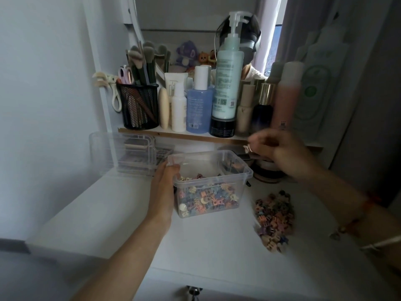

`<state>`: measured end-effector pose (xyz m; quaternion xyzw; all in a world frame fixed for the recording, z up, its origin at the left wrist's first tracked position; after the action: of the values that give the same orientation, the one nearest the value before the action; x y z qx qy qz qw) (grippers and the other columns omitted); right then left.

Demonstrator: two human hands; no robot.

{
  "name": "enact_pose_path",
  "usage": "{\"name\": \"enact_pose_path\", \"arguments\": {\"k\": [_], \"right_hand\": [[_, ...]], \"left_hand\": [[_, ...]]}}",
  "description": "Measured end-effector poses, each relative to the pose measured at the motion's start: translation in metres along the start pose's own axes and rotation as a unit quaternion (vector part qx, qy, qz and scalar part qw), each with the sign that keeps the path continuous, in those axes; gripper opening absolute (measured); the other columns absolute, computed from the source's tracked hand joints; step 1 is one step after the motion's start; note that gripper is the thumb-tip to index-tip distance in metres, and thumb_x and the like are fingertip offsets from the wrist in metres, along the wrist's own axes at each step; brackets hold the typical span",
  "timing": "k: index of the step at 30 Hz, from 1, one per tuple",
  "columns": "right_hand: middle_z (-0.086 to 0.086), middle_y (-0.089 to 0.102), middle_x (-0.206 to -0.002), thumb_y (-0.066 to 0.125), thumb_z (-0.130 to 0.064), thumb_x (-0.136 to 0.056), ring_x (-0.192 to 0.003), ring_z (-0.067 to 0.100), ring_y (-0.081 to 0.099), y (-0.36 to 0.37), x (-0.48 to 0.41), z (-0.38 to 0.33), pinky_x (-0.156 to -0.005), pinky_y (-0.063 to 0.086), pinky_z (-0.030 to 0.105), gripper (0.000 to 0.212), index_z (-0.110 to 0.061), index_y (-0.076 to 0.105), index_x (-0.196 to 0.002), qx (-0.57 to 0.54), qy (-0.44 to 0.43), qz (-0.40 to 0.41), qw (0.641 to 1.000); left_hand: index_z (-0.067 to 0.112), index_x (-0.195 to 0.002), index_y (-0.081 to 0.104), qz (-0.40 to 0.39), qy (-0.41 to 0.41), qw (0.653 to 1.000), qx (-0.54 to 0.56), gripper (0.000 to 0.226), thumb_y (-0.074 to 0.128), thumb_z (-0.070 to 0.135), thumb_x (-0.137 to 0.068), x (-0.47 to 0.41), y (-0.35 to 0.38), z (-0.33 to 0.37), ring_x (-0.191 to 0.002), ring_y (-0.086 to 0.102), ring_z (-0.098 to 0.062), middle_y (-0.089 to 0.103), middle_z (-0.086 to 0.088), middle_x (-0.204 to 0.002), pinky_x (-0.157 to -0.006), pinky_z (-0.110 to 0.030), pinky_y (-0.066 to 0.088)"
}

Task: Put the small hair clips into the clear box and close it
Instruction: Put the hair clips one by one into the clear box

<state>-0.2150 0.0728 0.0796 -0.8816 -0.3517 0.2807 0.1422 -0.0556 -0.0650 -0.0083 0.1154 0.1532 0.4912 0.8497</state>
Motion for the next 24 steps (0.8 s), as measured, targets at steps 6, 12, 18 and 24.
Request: {"name": "enact_pose_path", "arguments": {"k": [6,12,18,24], "right_hand": [[0.007,0.065,-0.114,0.058,-0.007,-0.086,-0.099,0.014,0.058,-0.012,0.003,0.029,-0.08,0.039,0.019,0.024,-0.009,0.066,-0.108,0.266,0.079,-0.054,0.959],[0.001,0.065,-0.12,0.058,-0.014,-0.086,-0.107,0.014,0.059,-0.007,0.017,0.067,-0.082,0.04,0.016,0.024,-0.014,0.068,-0.108,0.395,0.14,-0.201,0.885],[-0.003,0.065,-0.118,0.052,-0.012,-0.087,-0.105,0.01,0.059,-0.003,0.015,0.063,-0.089,0.044,0.019,0.026,-0.017,0.069,-0.107,0.388,0.119,-0.218,0.888],[-0.007,0.066,-0.095,0.059,-0.007,-0.084,-0.086,0.004,0.055,-0.002,0.007,0.054,-0.076,0.041,0.015,0.02,-0.014,0.071,-0.097,0.334,0.064,-0.134,0.931]], "left_hand": [[0.026,-0.093,0.059,-0.007,0.001,1.0,0.0,0.019,0.043,0.017,-0.091,0.0,0.001,0.0,-0.075,0.056,-0.008,0.058,0.0,-0.092,-0.048,-0.007,0.045],[0.021,-0.098,0.058,-0.008,-0.009,1.0,-0.004,0.017,0.043,0.016,-0.091,-0.001,0.003,-0.001,-0.073,0.055,-0.008,0.059,0.001,-0.089,-0.051,-0.009,0.046],[0.022,-0.103,0.059,-0.005,-0.006,1.0,-0.004,0.02,0.043,0.018,-0.091,-0.001,0.003,-0.001,-0.077,0.053,-0.01,0.057,-0.002,-0.095,-0.06,-0.019,0.045],[0.019,-0.106,0.057,-0.003,-0.005,1.0,0.001,0.021,0.042,0.017,-0.092,0.0,0.003,-0.001,-0.076,0.054,-0.009,0.058,0.002,-0.088,-0.046,-0.006,0.043]]}}
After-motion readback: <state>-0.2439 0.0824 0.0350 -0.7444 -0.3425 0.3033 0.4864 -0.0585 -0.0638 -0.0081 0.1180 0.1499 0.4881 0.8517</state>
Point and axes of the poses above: each hand's wrist, its own x-axis away from the middle knuckle, its own y-axis out of the palm, z = x × y, the point moved 4 cm from there along -x, towards the middle knuckle
